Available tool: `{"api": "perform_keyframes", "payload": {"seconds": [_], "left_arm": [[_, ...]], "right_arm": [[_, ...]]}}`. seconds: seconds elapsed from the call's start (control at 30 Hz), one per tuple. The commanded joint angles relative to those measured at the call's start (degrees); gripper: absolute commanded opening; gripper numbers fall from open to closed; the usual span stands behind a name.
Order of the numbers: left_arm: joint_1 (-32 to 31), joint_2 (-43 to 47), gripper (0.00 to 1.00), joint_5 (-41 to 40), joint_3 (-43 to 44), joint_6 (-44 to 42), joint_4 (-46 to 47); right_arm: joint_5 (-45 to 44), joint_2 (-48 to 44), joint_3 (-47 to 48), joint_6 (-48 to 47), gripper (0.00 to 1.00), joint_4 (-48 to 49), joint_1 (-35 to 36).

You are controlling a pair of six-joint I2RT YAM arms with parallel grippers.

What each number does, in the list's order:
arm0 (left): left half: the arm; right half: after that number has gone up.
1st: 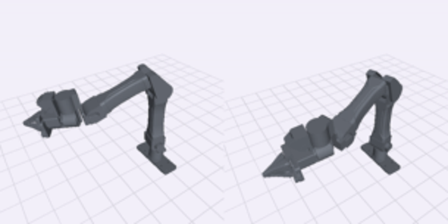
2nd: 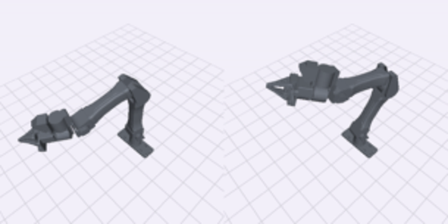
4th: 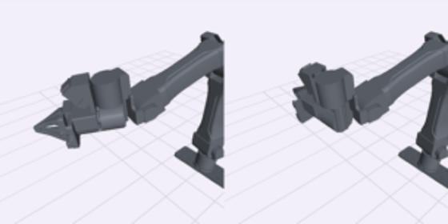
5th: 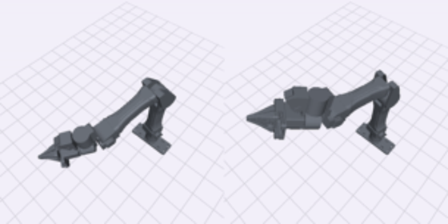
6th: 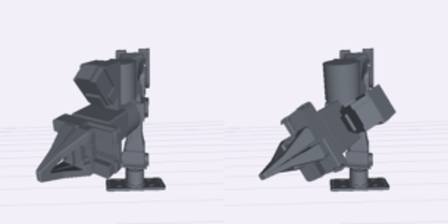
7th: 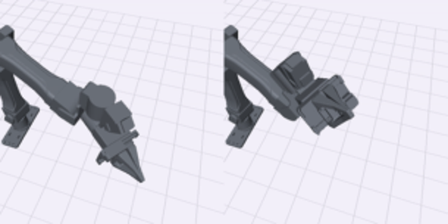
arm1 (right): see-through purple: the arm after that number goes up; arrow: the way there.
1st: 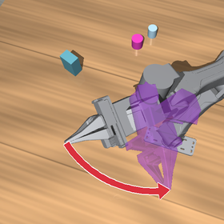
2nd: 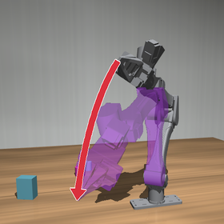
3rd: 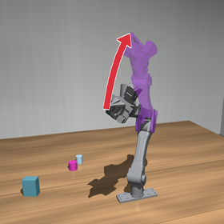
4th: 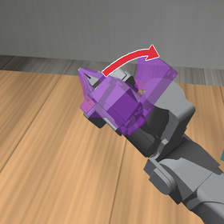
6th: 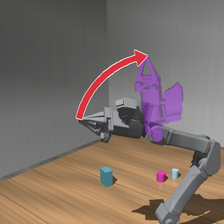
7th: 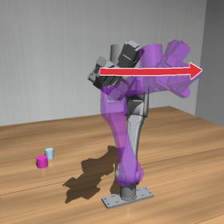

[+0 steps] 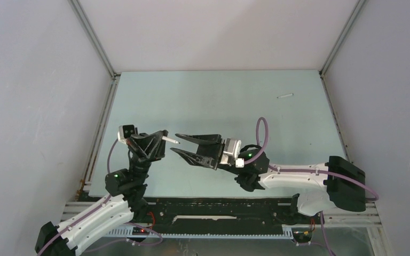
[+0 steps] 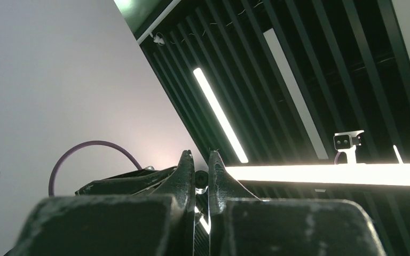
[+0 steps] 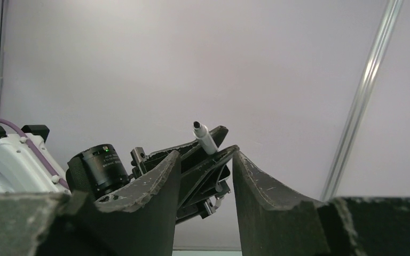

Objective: Insert the pens into the pen caps

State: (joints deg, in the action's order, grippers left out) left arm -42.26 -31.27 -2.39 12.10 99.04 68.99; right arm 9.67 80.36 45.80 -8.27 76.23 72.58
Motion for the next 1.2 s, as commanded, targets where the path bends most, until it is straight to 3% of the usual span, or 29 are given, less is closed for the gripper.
{"api": "perform_keyframes", "payload": {"seconds": [0.0, 0.23, 0.6, 0.73, 0.87, 0.9, 0.97, 1.07, 1.17], "left_arm": [[-0.25, 0.53, 0.00, 0.56, -1.15, 0.79, 1.92], [-0.19, 1.41, 0.00, 0.37, -1.67, 0.83, 1.45], [-0.21, 2.65, 0.00, -0.20, -2.51, 0.59, 0.03], [-0.21, 3.11, 0.00, -0.75, -3.08, 0.76, -0.12], [-0.20, 3.47, 0.02, -0.72, -3.25, 0.79, -0.39], [-0.23, 3.68, 0.03, -0.91, -3.58, 0.84, -0.41], [-0.24, 4.38, 0.16, -1.75, -4.63, 0.94, -0.45], [-0.21, 6.76, 0.50, -3.97, -6.96, 0.85, -1.50], [-0.19, 10.52, 0.68, -6.75, -9.58, -1.06, -4.23]], "right_arm": [[1.14, 1.30, 3.84, -1.06, 0.42, 0.59, 0.83], [0.96, 2.97, 6.03, -0.98, 0.41, 0.76, 1.17], [0.27, 5.10, 8.43, -1.07, 0.31, 0.59, 1.69], [0.02, 5.64, 9.18, -1.21, 0.20, -0.30, 1.69], [-0.67, 6.00, 9.39, -1.01, 0.00, -0.42, 1.60], [-0.90, 5.92, 9.39, -0.89, 0.00, -0.43, 1.65], [-1.16, 5.51, 9.37, -0.80, 0.00, -1.19, 1.47], [-3.09, 3.88, 9.39, -0.60, 0.00, -3.99, 1.41], [-6.05, 0.94, 9.39, 0.28, 0.00, -10.37, 1.23]]}}
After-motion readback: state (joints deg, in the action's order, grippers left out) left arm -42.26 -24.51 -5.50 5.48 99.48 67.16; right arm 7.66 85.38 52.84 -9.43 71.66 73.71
